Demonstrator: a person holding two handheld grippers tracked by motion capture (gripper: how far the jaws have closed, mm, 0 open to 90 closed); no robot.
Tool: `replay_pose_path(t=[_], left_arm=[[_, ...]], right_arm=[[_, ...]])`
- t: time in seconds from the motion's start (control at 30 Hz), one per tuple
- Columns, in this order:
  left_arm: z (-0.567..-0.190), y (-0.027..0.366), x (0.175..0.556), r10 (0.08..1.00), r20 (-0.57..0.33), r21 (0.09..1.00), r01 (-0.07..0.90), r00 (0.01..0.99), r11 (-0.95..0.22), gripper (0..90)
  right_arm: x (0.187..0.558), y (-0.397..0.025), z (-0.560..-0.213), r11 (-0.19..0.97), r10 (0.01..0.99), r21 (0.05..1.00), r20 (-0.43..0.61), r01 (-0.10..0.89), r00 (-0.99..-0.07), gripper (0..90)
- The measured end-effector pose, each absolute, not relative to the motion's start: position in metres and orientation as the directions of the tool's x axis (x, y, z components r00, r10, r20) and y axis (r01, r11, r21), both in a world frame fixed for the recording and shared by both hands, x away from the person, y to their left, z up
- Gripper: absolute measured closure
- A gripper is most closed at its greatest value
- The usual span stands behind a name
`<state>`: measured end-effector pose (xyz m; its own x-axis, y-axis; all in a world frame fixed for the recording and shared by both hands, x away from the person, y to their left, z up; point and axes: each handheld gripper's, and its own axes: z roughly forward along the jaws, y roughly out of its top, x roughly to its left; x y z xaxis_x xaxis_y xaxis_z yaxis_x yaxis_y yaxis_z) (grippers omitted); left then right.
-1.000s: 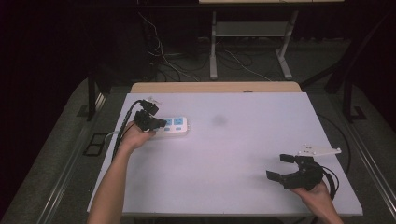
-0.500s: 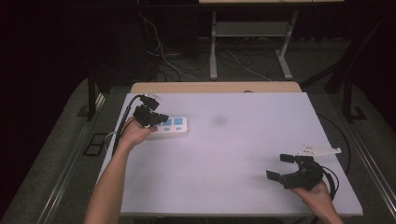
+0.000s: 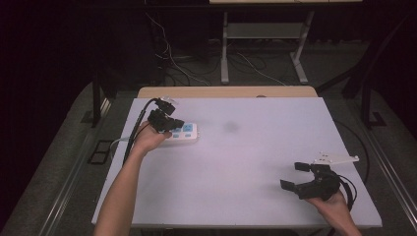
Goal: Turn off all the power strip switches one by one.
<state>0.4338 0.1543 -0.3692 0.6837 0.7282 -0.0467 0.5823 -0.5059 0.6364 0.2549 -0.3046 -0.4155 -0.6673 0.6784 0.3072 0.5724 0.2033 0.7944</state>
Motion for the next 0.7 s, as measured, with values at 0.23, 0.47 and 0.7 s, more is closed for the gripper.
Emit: replay_pose_path(t=[0.23,0.47,0.7], left_arm=[[-0.375,0.15,0.435,0.723,-0.053,0.632,0.584,0.689,-0.51,89.4],[-0.382,0.144,0.438,0.714,-0.056,0.624,0.583,0.698,-0.521,89.4],[-0.39,0.139,0.44,0.716,-0.055,0.617,0.587,0.696,-0.524,89.4]], right_arm=[[0.255,-0.304,-0.416,0.205,0.677,0.793,0.309,0.574,-0.668,0.9],[0.255,-0.304,-0.416,0.207,0.676,0.793,0.307,0.573,-0.669,0.9],[0.255,-0.304,-0.416,0.209,0.675,0.792,0.307,0.573,-0.671,0.9]])
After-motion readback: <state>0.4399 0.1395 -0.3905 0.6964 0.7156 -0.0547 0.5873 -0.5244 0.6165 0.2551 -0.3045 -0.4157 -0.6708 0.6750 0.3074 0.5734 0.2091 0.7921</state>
